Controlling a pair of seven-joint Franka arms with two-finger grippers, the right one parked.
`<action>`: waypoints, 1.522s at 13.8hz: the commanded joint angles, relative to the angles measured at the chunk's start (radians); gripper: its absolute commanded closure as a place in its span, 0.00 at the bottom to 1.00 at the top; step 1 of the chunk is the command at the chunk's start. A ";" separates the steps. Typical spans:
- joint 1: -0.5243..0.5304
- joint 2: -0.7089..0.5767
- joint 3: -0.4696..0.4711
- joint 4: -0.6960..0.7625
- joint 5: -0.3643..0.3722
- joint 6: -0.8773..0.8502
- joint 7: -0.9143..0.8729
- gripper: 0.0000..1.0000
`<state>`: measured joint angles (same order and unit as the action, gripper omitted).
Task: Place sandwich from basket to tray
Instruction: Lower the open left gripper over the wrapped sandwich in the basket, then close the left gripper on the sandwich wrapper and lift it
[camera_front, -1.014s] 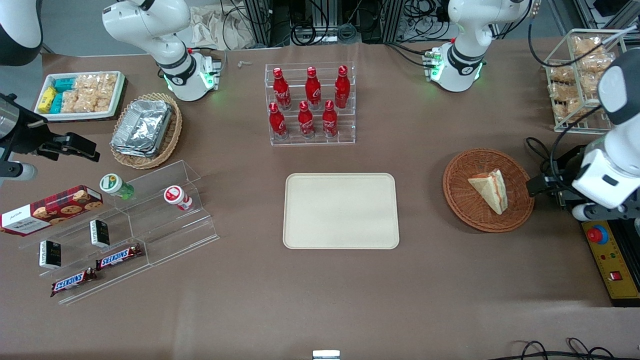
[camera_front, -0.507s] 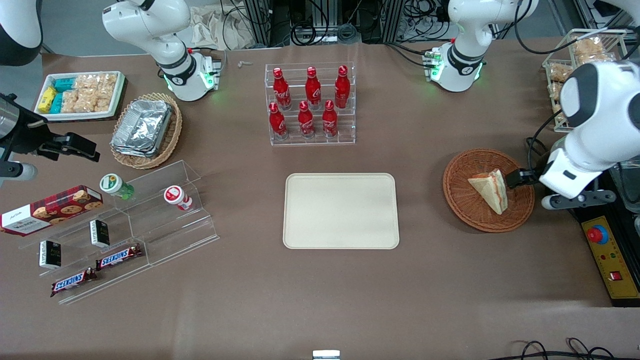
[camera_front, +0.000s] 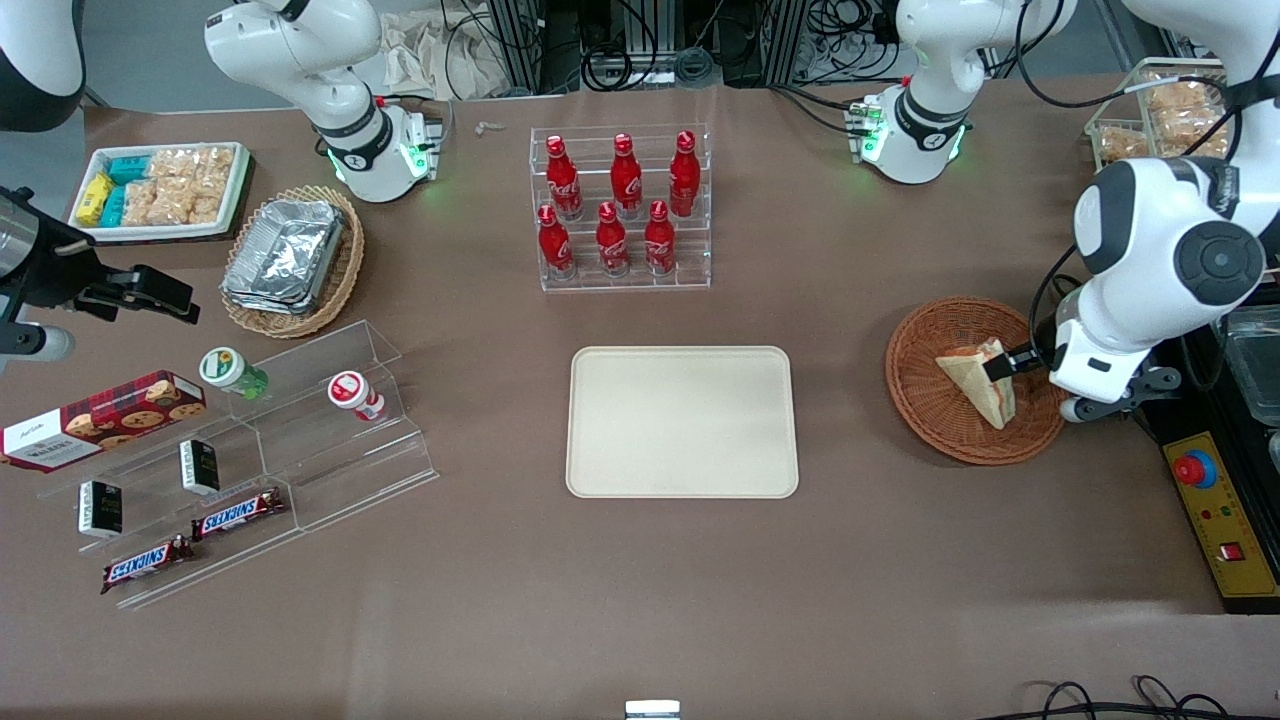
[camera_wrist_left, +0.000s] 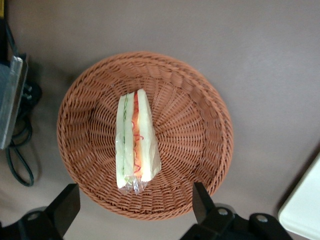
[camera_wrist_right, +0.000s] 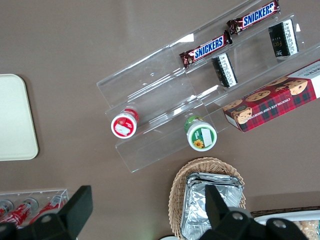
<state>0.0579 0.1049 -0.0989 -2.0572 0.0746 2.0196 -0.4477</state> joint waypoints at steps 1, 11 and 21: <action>0.007 0.036 -0.004 -0.024 0.019 0.024 -0.046 0.01; 0.054 0.136 -0.004 -0.096 0.019 0.139 -0.167 0.01; 0.048 0.167 -0.005 -0.120 0.019 0.166 -0.216 0.24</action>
<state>0.1021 0.2733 -0.0957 -2.1616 0.0760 2.1639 -0.6189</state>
